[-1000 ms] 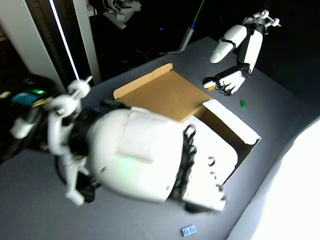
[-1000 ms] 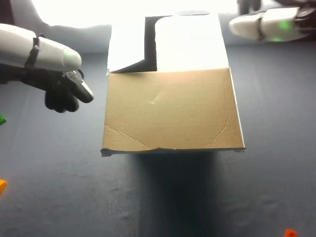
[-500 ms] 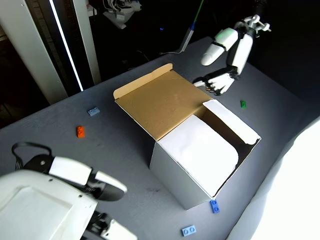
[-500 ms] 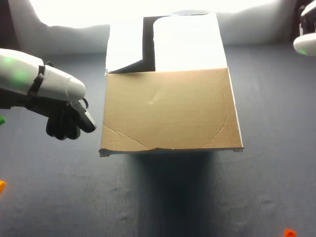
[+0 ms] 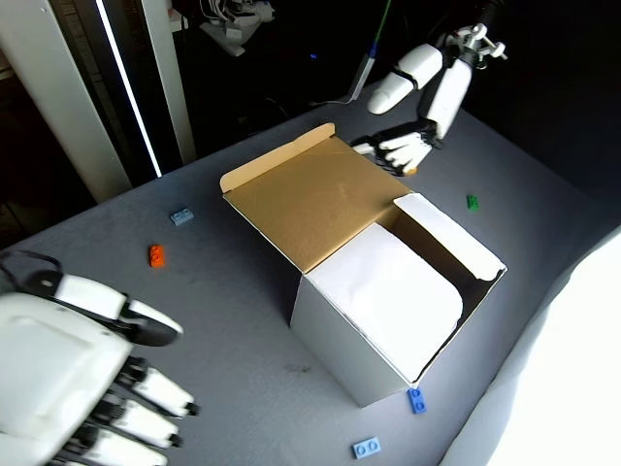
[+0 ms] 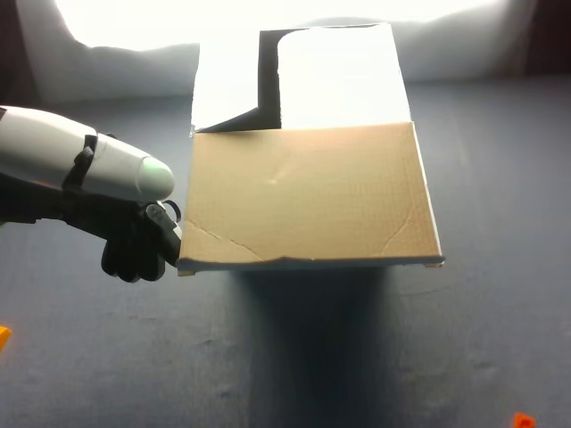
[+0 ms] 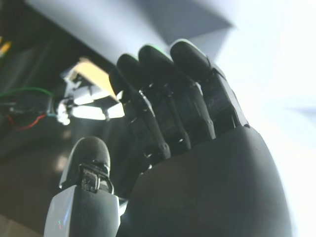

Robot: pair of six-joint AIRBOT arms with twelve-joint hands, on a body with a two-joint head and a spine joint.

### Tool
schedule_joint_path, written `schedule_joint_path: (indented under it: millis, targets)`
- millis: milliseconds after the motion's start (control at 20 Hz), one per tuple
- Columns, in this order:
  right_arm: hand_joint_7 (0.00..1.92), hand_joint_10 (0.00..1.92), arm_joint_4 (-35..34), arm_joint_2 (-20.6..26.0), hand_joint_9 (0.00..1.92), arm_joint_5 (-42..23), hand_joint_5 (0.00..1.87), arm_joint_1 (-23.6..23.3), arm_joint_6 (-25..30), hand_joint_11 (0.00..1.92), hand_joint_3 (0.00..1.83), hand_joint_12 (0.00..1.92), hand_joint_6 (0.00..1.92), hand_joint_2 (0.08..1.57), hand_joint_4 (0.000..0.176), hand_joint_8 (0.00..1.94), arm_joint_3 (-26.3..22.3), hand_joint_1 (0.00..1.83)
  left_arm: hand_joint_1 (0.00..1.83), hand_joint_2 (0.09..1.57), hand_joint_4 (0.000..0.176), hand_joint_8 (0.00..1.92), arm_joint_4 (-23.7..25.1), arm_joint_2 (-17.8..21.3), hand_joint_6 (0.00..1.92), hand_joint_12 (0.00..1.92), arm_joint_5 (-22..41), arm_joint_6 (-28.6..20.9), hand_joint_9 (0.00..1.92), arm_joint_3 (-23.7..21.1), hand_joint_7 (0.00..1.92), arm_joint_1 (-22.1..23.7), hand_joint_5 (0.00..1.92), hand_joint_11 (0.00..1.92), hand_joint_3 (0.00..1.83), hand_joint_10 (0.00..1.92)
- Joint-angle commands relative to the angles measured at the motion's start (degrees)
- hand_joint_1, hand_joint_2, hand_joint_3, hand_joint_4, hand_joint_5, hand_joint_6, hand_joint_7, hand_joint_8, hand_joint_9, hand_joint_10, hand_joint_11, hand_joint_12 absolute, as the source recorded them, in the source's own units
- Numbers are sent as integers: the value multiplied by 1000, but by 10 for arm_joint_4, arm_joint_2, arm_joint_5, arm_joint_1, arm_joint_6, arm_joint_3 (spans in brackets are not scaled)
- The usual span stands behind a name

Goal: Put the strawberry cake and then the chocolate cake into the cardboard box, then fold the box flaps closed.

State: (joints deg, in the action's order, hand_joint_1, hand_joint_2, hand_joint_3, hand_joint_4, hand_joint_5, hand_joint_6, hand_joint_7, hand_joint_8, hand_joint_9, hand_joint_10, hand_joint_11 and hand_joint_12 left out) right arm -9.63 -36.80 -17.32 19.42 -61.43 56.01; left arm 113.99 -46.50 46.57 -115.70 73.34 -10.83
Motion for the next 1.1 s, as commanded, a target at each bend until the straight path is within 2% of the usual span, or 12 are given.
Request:
schedule_joint_path:
  millis: [0, 150, 250, 300, 400, 650, 1050]
  targets:
    - [647, 1471, -16, 16, 440, -66, 628, 2, -4, 230, 0, 1921, 988, 1291, 0, 1103, -7, 131, 239, 1248, 0, 823, -37, 9, 10, 1650, -4, -10, 662, -3, 825, 5, 996, 399, 0, 1223]
    - [631, 1476, -33, 39, 422, -66, 610, 10, -16, 197, 2, 1921, 1002, 1305, 0, 1118, -26, 99, 267, 1246, 0, 886, -37, 10, 2, 1694, -2, -13, 617, -13, 784, 6, 981, 375, 0, 1320]
    - [641, 1469, -45, 59, 433, -66, 615, 10, -17, 201, 1, 1921, 992, 1305, 0, 1107, -45, 97, 291, 1240, 0, 886, -37, 10, 6, 1691, -2, -13, 632, -15, 794, 13, 991, 389, 0, 1315]
    - [659, 1467, -45, 64, 448, -66, 642, 10, -19, 220, 0, 1921, 970, 1302, 0, 1091, -51, 137, 244, 1249, 0, 867, -37, 9, 4, 1690, -2, -13, 635, -14, 800, 19, 986, 378, 1, 1292]
    - [657, 1471, -45, 65, 457, -66, 634, 11, -19, 231, 0, 1921, 1014, 1300, 0, 1118, -51, 147, 230, 1253, 0, 890, -37, 5, 2, 1692, -6, -13, 619, -9, 794, 37, 974, 377, 1, 1336]
    - [634, 1473, -45, 65, 441, -90, 611, 14, -11, 226, 0, 1921, 993, 1298, 0, 1124, -51, 163, 232, 1254, 0, 866, -37, -3, 10, 1669, -17, -16, 641, 7, 799, 71, 993, 392, 0, 1285]
    - [657, 1433, -46, 65, 466, -90, 620, 16, -4, 223, 1, 1921, 989, 1300, 0, 1089, -51, 133, 221, 1253, 0, 846, -35, -10, 11, 1666, -37, -33, 648, 26, 811, 102, 1000, 405, 0, 1288]
